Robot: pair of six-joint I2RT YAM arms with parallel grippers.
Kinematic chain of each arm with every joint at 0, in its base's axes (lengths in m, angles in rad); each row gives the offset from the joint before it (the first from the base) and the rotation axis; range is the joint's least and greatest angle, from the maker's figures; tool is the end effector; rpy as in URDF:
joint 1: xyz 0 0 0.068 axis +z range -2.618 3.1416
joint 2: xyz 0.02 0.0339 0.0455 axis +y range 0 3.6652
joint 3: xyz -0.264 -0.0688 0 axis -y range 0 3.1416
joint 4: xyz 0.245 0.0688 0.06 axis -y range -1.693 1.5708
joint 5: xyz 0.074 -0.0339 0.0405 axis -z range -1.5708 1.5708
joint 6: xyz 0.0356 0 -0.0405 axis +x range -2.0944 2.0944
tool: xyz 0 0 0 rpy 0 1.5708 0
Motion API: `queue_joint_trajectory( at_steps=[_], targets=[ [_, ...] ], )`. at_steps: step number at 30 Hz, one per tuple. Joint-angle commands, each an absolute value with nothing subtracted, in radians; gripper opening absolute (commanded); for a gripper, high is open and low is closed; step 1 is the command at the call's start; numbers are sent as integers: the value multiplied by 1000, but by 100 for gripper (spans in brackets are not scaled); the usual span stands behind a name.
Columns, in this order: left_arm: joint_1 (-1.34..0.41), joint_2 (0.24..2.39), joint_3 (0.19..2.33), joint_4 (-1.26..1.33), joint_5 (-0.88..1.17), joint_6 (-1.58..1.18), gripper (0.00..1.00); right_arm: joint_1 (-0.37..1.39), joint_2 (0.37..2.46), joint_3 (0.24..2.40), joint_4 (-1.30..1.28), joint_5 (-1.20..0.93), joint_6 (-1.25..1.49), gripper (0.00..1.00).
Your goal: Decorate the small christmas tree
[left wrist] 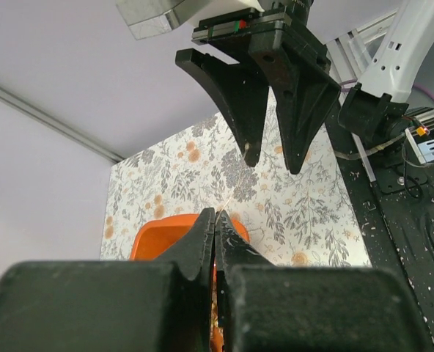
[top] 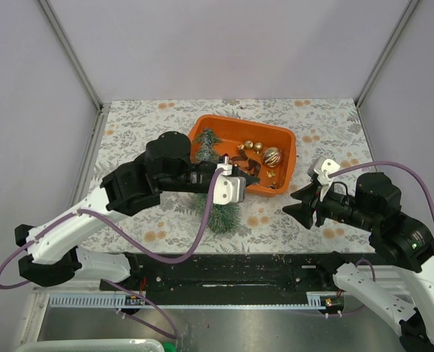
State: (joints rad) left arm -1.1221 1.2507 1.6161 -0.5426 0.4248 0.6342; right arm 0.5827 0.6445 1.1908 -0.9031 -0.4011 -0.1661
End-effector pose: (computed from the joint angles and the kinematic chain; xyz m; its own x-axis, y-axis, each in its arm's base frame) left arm 0.0948 -0.2308 0.4889 0.5291 0.1455 -0.8360 0.8484 -0.0702 0.5247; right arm 0.0651 0.0596 0.4134 -0.1534 -0.2834 -0.9467 -0.8491 0.5278 -0.0204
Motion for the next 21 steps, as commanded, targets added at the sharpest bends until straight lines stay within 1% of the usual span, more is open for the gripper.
queue_joint_trajectory(
  at_steps=[1, 5, 7, 8, 16, 17, 18, 21],
  targets=[
    [-1123, 1186, 1588, -480, 376, 629, 0, 589, 643, 1190, -882, -356, -118, 56],
    [-1121, 1164, 1562, -468, 339, 637, 0, 589, 713, 1215, -902, -380, -74, 60],
    [-1121, 1157, 1551, -465, 333, 637, 0, 591, 753, 1232, -920, -394, -42, 58],
    [-1121, 1155, 1548, -462, 331, 634, 0, 589, 767, 1235, -923, -394, -32, 56],
    [-1109, 1135, 1545, -459, 314, 623, 0, 589, 735, 1180, -902, -385, 32, 29],
    [-1109, 1132, 1545, -457, 313, 618, 0, 589, 729, 1180, -900, -388, 35, 25],
    [-1106, 1129, 1542, -456, 311, 614, 0, 589, 723, 1187, -899, -385, 35, 16],
    [-1098, 1118, 1536, -456, 310, 594, 0, 589, 689, 1218, -856, -385, 22, 0]
  ],
)
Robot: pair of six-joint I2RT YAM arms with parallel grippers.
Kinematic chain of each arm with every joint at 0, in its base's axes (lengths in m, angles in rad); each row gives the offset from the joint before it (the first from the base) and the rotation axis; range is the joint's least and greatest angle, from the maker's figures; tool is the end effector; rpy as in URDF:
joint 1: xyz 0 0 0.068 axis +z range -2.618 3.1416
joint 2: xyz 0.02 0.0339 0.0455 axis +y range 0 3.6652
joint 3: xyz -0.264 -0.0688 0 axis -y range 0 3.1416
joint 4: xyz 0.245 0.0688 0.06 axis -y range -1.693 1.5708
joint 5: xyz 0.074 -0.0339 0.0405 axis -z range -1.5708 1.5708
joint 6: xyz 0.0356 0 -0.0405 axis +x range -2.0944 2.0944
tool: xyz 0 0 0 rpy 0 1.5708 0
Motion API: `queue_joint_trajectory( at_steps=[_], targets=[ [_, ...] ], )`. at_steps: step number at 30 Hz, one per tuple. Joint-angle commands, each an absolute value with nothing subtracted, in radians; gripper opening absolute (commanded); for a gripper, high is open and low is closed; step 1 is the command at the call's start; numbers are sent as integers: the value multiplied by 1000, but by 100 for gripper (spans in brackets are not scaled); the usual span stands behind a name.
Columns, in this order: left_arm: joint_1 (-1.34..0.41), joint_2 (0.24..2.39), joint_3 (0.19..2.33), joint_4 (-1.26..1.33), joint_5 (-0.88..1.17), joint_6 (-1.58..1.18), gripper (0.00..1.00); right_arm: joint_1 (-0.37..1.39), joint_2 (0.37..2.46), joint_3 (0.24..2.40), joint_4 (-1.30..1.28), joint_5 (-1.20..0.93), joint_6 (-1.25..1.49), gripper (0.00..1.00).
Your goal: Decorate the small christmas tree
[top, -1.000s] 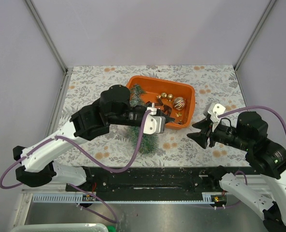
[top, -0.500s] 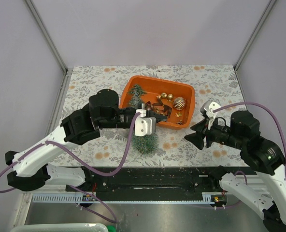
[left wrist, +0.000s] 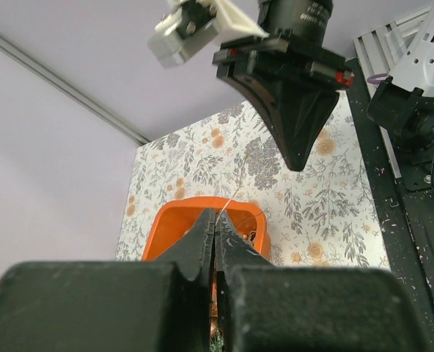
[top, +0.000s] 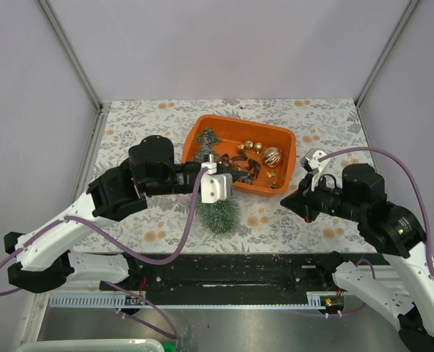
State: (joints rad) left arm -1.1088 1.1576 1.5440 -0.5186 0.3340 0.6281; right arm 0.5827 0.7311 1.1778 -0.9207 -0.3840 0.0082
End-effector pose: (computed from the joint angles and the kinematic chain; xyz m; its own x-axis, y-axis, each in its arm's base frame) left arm 0.0898 -0.2066 0.4890 0.5345 0.1720 -0.8275 0.8360 0.0360 0.5475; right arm 0.0876 0.0737 0.4009 -0.3876 -0.2463 -0.8883 -0.7854 0.5928 0.1783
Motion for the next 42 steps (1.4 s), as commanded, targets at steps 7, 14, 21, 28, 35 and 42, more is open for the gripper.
queue_joint_trajectory(
  at_steps=[7, 14, 21, 28, 35, 42],
  targets=[
    [-1077, 1068, 1500, -482, 319, 517, 0, 589, 692, 1290, -669, -406, -153, 0],
    [-1077, 930, 1419, -525, 334, 407, 0, 588, 868, 1371, -461, -379, -389, 0],
    [-1063, 836, 1353, -572, 359, 345, 0, 614, 1109, 1491, -207, -420, -526, 0],
    [-1006, 727, 1286, -604, 356, 314, 0, 646, 1368, 1745, -138, -443, -655, 0],
    [-953, 635, 1210, -630, 359, 275, 0, 661, 1500, 1864, -69, -495, -653, 0],
    [-927, 554, 1177, -676, 266, 293, 0, 673, 1603, 1931, -28, -509, -650, 0]
  ],
)
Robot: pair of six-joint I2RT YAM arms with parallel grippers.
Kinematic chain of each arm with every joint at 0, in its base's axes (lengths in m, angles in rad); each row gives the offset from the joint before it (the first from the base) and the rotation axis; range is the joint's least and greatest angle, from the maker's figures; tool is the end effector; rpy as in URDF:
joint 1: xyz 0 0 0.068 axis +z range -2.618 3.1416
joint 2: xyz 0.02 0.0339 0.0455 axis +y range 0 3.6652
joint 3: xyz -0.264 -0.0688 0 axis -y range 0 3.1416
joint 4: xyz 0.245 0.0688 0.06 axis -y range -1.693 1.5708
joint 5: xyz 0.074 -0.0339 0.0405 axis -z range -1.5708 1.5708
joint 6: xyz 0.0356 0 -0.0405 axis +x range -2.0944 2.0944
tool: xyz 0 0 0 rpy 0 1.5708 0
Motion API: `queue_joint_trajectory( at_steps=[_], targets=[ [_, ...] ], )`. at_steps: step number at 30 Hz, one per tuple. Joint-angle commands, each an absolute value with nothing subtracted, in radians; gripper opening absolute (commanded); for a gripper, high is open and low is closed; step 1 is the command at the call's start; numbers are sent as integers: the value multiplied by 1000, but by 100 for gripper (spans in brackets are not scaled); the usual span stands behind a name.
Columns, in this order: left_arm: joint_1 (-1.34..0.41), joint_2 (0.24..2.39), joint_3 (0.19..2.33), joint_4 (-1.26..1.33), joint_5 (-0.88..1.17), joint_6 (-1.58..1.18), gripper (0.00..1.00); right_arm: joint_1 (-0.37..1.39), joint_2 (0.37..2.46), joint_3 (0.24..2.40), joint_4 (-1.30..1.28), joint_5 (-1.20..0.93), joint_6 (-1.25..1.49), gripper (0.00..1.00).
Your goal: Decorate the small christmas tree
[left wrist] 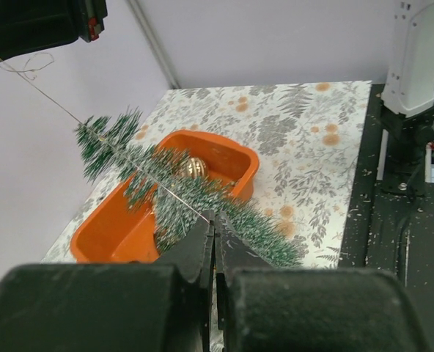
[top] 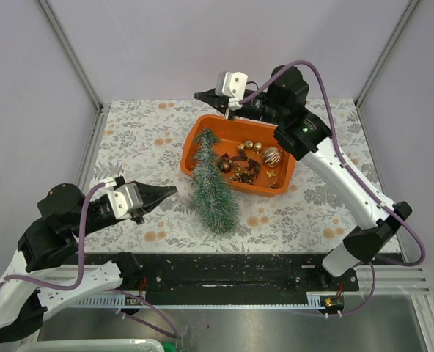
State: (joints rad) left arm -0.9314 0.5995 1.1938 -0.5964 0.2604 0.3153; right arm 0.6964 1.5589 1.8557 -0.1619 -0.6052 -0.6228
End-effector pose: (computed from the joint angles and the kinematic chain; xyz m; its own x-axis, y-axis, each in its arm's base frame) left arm 0.0403 -0.0695 0.4491 0.2869 0.1163 -0.9509 0.8836 0.3512 0.3096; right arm 0.2447 0.2310 0.5204 0.6438 -0.0870 -0.7602 -0.7196 0.2690 -0.6402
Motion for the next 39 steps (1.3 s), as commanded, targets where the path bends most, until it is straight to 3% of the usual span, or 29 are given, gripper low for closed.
queue_joint_trajectory(
  at_steps=[1, 8, 15, 20, 21, 23, 26, 31, 35, 37, 39],
  targets=[
    [-922, 546, 1169, -680, 249, 293, 0, 673, 1617, 1940, -26, -509, -650, 0],
    [-916, 505, 1157, -704, 101, 333, 0, 673, 1704, 1973, -11, -465, -678, 0],
    [-917, 500, 1247, -799, 215, 347, 2, 673, 1713, 1918, 92, -408, -670, 0],
    [-916, 488, 1230, -773, 131, 333, 5, 672, 1726, 1911, 101, -381, -673, 0],
    [-916, 485, 1215, -749, 89, 327, 7, 673, 1732, 1910, 101, -370, -676, 0],
    [-916, 482, 1177, -691, -25, 302, 20, 670, 1738, 1898, 101, -341, -689, 0],
    [-917, 480, 1094, -634, -141, 310, 21, 663, 1752, 1882, 100, -304, -706, 0],
    [-916, 500, 997, -487, -274, 318, 36, 627, 1781, 1847, 104, -256, -696, 0],
    [-914, 555, 980, -379, -382, 318, 38, 600, 1778, 1784, 135, -209, -686, 0],
    [-914, 583, 977, -330, -409, 316, 49, 591, 1763, 1732, 153, -186, -686, 0],
    [-916, 616, 985, -310, -420, 316, 53, 589, 1731, 1668, 176, -164, -684, 0]
  ],
)
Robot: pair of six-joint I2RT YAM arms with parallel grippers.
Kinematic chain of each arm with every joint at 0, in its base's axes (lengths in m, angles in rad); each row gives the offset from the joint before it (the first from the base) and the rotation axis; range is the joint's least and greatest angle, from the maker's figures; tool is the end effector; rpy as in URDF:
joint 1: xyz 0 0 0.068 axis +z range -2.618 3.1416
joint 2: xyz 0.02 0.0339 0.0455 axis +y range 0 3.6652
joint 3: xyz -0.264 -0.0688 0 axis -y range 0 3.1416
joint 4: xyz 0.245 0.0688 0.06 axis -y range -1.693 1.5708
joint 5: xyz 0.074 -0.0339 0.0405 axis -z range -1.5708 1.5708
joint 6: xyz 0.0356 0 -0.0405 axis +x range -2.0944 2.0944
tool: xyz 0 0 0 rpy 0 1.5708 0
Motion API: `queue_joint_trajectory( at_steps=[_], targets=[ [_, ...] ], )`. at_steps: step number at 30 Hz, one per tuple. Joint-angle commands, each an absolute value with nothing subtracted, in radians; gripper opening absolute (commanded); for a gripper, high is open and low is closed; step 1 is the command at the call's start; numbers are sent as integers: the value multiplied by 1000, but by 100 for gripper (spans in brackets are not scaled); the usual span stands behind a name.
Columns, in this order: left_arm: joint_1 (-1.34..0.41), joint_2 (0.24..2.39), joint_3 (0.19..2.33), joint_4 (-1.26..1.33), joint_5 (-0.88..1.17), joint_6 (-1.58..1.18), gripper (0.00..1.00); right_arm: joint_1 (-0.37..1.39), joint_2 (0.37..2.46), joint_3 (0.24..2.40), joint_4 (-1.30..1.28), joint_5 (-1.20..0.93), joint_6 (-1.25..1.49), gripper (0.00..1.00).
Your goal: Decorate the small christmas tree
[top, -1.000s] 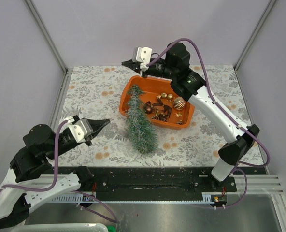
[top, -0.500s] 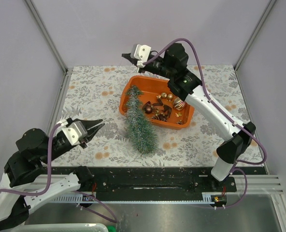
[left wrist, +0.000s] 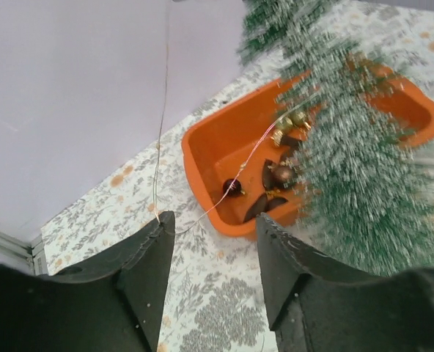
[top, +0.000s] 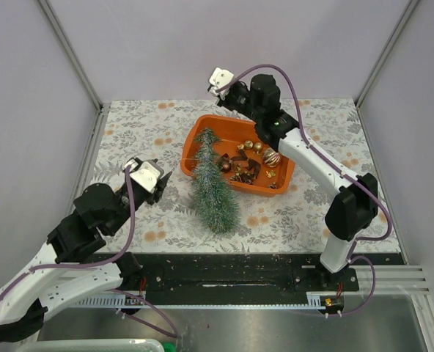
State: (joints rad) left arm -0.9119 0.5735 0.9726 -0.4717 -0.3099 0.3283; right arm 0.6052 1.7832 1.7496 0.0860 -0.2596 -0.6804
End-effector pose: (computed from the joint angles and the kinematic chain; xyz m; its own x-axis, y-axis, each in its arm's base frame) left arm 0.0749 -0.0790 0.3994 0.1407 0.3198 -0.9370 0.5508 0.7611 0.3425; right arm 0.3491 0.2526 0.4290 0.5120 -0.3851 -0.7678 -0.5642 0.5232 -0.6387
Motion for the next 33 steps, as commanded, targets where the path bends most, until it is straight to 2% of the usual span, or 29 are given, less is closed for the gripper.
queue_joint_trajectory(
  at_steps=[1, 3, 8, 12, 17, 24, 29, 33],
  targets=[
    [-913, 636, 991, -305, -423, 310, 54, 588, 1708, 1631, 190, -157, -680, 0],
    [-913, 661, 1002, -304, -408, 293, 61, 584, 1666, 1559, 207, -135, -670, 0],
    [-910, 686, 999, -313, -299, 252, 85, 578, 1560, 1395, 222, -66, -637, 0],
    [-908, 693, 983, -307, -258, 238, 98, 577, 1474, 1278, 224, -8, -617, 0],
    [-893, 698, 974, -325, -187, 189, 99, 578, 1359, 1154, 174, 87, -574, 0],
    [-855, 664, 966, -367, -78, 111, 99, 581, 1241, 1086, -44, 190, -454, 0],
    [-825, 650, 954, -405, -5, 75, 99, 609, 1233, 1069, -230, 302, -404, 0],
    [-816, 649, 963, -420, 87, 94, 99, 611, 1224, 1051, -279, 360, -391, 0]
  ],
)
